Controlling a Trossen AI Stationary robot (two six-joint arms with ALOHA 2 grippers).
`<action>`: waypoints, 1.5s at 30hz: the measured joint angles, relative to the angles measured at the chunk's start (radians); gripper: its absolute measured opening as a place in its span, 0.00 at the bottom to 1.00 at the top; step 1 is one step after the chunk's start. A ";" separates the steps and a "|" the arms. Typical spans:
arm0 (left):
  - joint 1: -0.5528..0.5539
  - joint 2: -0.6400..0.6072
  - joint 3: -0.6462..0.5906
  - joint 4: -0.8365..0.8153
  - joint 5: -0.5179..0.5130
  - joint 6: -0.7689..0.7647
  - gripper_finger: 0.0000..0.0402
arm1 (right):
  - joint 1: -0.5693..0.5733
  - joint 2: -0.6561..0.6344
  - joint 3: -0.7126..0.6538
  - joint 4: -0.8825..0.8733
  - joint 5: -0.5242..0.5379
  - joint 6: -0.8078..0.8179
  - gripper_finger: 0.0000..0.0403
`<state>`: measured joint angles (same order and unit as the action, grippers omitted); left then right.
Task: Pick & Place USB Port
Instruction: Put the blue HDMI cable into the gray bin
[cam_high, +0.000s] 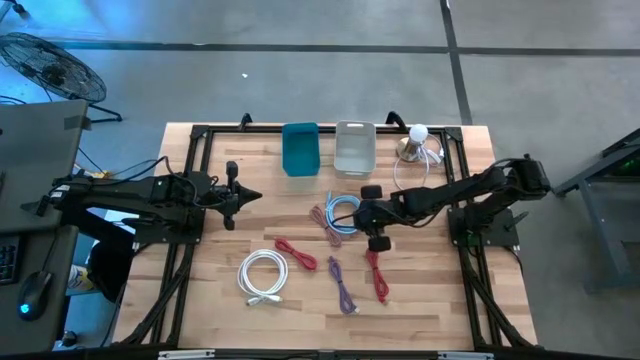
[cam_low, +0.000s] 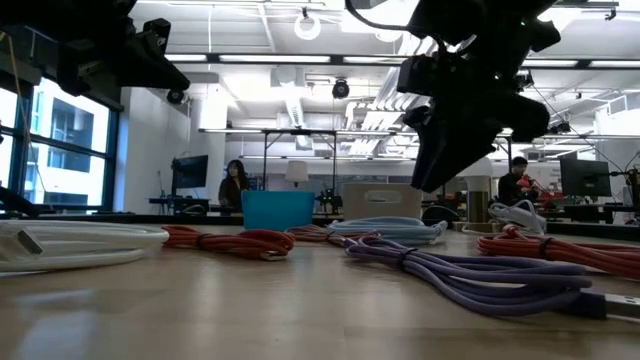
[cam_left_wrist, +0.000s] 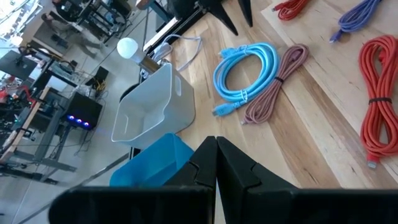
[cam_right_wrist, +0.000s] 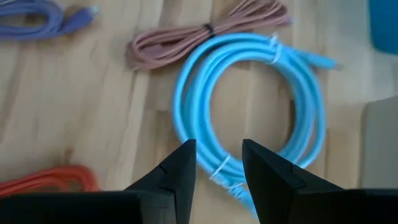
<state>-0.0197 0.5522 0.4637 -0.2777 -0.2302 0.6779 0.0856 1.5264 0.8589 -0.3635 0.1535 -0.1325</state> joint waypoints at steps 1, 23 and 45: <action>0.000 0.000 0.000 -0.003 0.000 0.000 0.00 | 0.000 0.000 0.000 0.000 -0.012 -0.001 0.31; 0.000 0.000 0.000 -0.010 0.003 -0.001 0.00 | -0.038 0.028 -0.001 0.023 -0.097 -0.026 0.31; 0.000 0.000 0.000 -0.010 0.002 -0.002 0.00 | -0.075 0.117 -0.002 0.084 -0.183 -0.060 0.31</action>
<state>-0.0196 0.5522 0.4637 -0.2874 -0.2279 0.6762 0.0110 1.6434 0.8566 -0.2799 -0.0293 -0.1925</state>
